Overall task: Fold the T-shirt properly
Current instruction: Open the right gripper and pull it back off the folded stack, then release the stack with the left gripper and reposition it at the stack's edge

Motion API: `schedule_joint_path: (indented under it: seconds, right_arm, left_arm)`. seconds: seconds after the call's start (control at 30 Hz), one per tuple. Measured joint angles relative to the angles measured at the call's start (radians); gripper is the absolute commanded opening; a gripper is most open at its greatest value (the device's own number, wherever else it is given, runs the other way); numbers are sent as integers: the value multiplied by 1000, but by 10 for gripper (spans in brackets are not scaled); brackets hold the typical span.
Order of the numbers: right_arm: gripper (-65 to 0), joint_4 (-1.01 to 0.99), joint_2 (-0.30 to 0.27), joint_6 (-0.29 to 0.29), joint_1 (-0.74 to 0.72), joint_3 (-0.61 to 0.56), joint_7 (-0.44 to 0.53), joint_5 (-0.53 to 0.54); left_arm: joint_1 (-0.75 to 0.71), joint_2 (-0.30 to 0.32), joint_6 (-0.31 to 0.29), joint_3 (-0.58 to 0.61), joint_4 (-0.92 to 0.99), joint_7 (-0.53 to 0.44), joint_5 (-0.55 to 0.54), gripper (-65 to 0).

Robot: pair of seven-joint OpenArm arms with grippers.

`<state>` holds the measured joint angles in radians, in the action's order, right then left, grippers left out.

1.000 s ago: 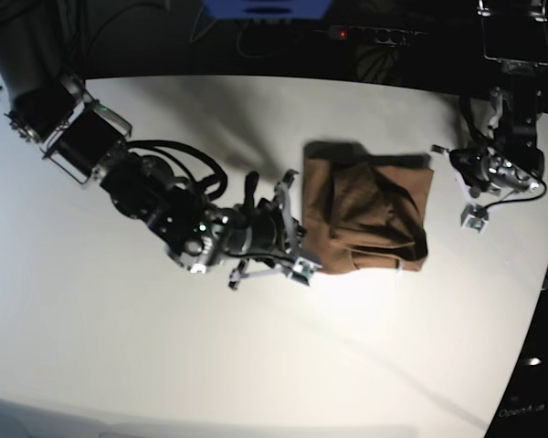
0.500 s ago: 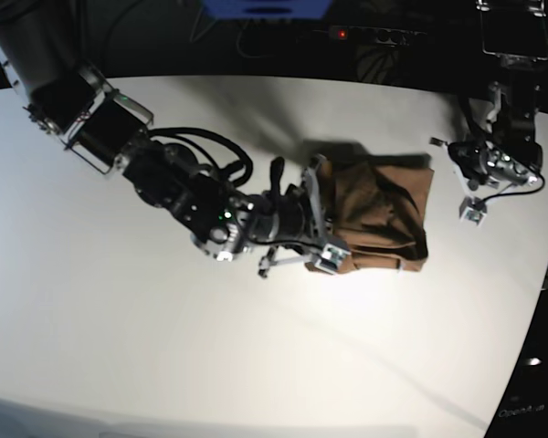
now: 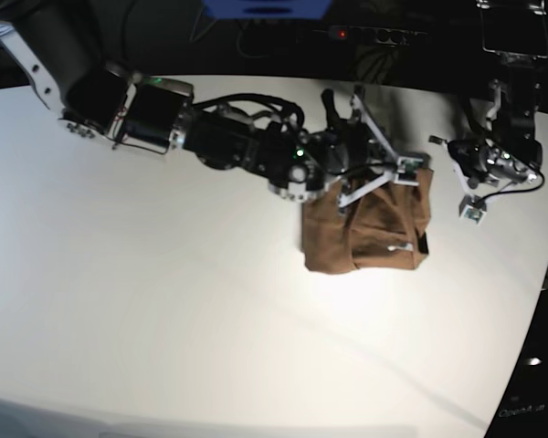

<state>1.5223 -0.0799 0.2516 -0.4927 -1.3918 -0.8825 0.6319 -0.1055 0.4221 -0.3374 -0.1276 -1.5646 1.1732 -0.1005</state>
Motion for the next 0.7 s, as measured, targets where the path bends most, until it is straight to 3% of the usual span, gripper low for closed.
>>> schedule_joint_path:
  seconds: [0.27, 0.53, 0.7]
  right_arm:
    - [-647, 1, 97, 0, -36, -98, -137, 0]
    - [-647, 13, 10, -5, -69, -98, -160, 4]
    - [-647, 45, -46, -5, -103, -96, -150, 4]
  left_arm:
    - [-16, 8, 0, -1, -4, -11, -4, -627]
    - [-67, 8, -7, -95, -14, -6, -11, -627]
    - [-104, 7, -201, -214, -28, 37, 9, -627]
